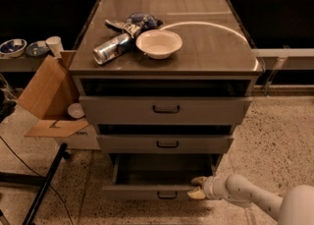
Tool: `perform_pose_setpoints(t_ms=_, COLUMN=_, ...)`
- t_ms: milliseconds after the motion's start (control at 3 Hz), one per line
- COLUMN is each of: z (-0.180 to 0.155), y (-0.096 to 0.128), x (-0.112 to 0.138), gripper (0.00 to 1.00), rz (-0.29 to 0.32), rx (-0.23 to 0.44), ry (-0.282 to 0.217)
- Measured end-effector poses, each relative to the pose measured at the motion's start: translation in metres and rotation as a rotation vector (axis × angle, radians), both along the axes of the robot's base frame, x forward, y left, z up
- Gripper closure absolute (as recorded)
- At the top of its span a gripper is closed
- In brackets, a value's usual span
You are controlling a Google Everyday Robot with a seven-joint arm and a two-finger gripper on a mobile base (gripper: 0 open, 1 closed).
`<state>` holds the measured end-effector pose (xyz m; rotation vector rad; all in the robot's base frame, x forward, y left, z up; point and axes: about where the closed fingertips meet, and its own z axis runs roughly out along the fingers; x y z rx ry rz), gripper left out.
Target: Open bottom drawer
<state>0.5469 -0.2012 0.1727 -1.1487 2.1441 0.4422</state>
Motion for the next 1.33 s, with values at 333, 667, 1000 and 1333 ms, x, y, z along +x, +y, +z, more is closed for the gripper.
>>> perform_pose_setpoints(t_ms=333, z=0.005, y=0.0, x=0.0, gripper=1.0, rz=0.0, rx=0.0, ry=0.0)
perform_pose_setpoints(t_ms=667, z=0.001, y=-0.004, x=-0.015, gripper=1.0, rz=-0.008, rx=0.001, ry=0.011)
perform_pose_setpoints(t_ms=1000, z=-0.004, y=-0.008, x=-0.028, gripper=1.0, rz=-0.017, rx=0.0, ry=0.021)
perform_pose_setpoints(t_ms=1333, z=0.0, y=-0.008, x=-0.028, gripper=1.0, rz=-0.017, rx=0.0, ry=0.021)
